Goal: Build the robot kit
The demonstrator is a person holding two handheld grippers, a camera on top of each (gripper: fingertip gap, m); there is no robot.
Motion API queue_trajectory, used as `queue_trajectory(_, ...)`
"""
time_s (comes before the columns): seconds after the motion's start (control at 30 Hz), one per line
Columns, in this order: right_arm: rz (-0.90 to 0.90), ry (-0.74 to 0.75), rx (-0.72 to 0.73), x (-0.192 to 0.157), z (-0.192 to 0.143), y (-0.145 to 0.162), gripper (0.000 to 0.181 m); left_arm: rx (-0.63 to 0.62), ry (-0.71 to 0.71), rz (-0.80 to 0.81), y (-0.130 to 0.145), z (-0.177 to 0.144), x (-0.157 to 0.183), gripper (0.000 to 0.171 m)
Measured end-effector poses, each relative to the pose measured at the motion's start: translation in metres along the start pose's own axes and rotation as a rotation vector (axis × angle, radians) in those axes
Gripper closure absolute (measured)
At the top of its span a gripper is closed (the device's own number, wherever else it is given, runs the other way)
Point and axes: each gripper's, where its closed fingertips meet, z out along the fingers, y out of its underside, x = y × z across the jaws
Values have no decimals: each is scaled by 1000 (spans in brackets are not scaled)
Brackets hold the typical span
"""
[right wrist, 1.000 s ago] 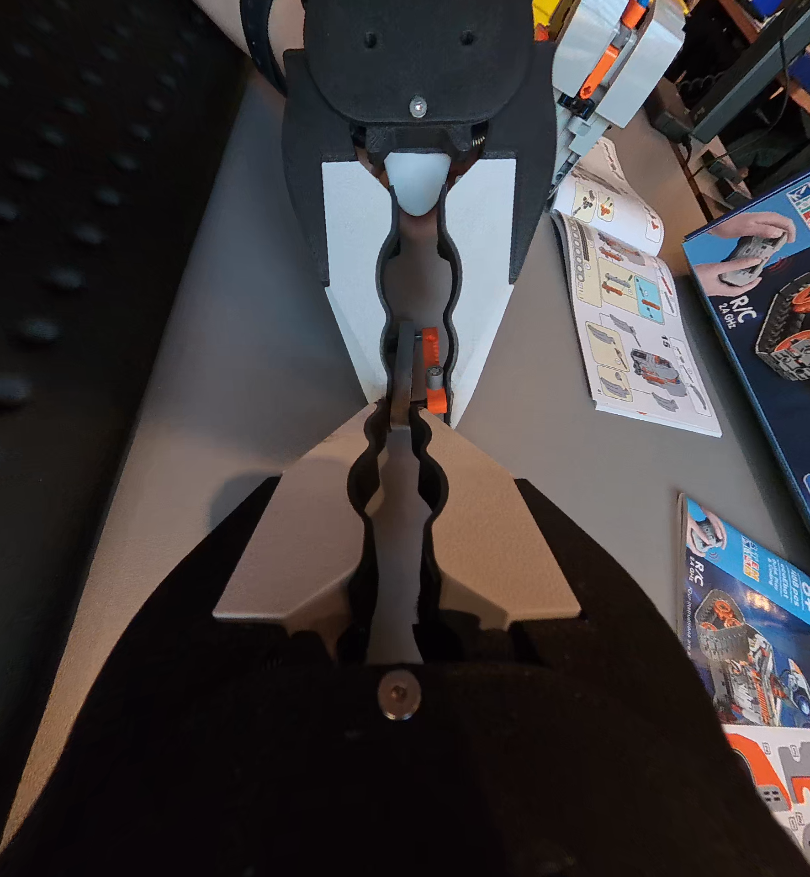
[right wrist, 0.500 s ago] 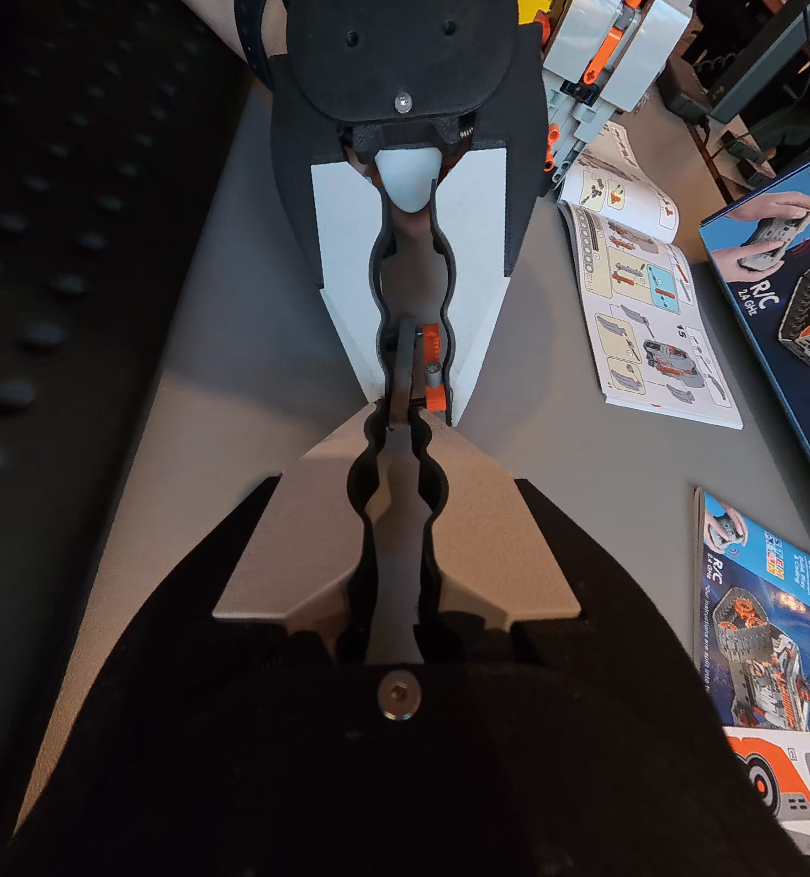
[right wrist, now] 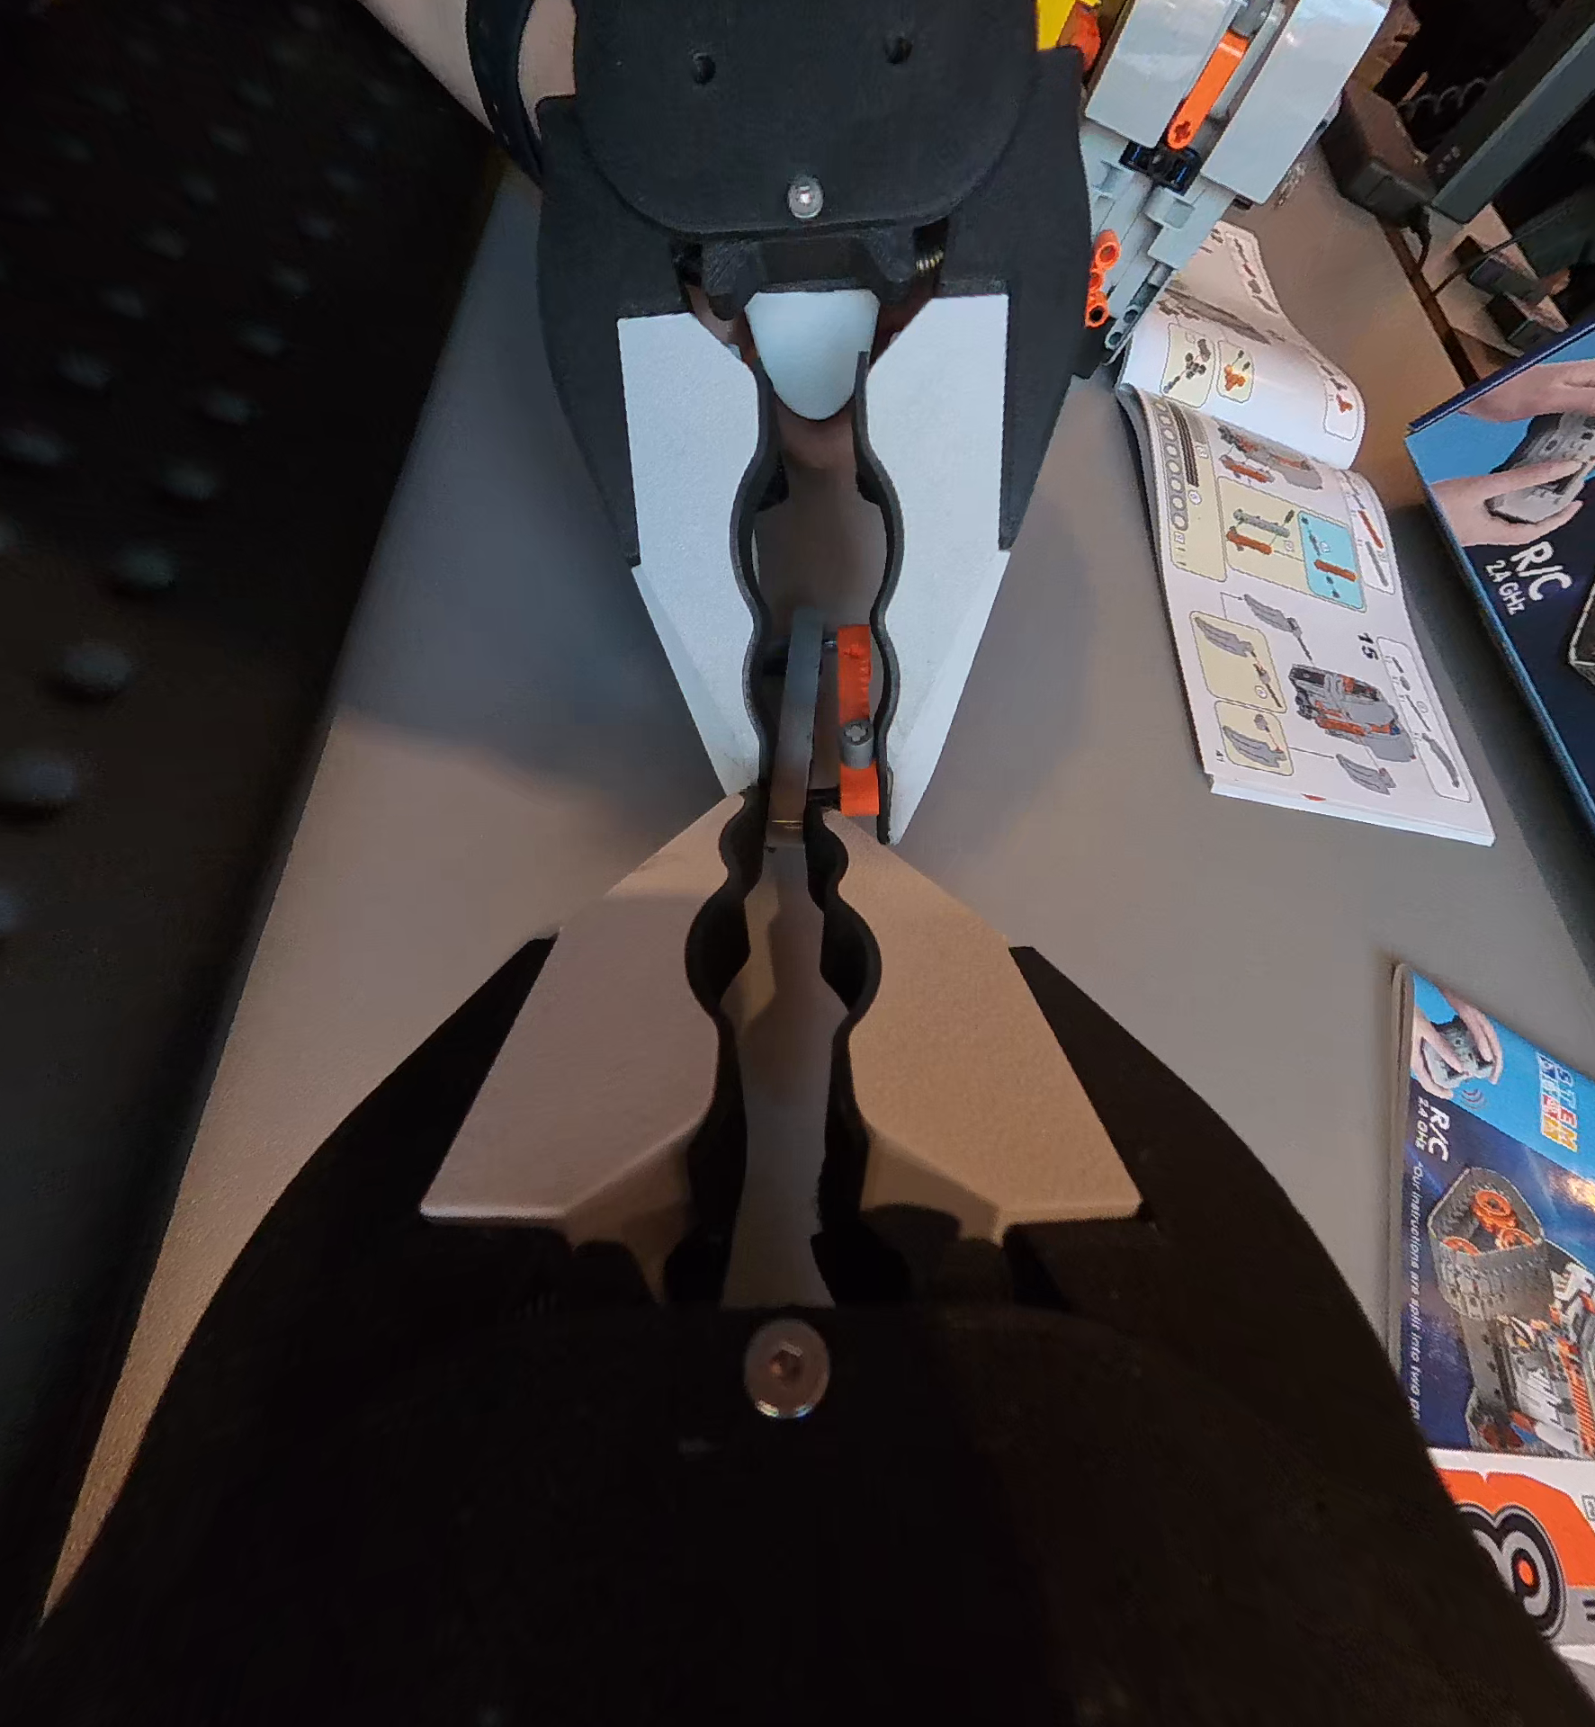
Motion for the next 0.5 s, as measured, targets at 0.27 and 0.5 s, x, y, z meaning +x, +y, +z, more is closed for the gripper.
queue_trajectory(0.27,-5,-15,4,-1,0,-1,176,10,10,6,-1,0,1,150)
queue_trajectory(0.5,-71,-13,15,-5,0,-3,178,21,33,26,-2,-1,6,153)
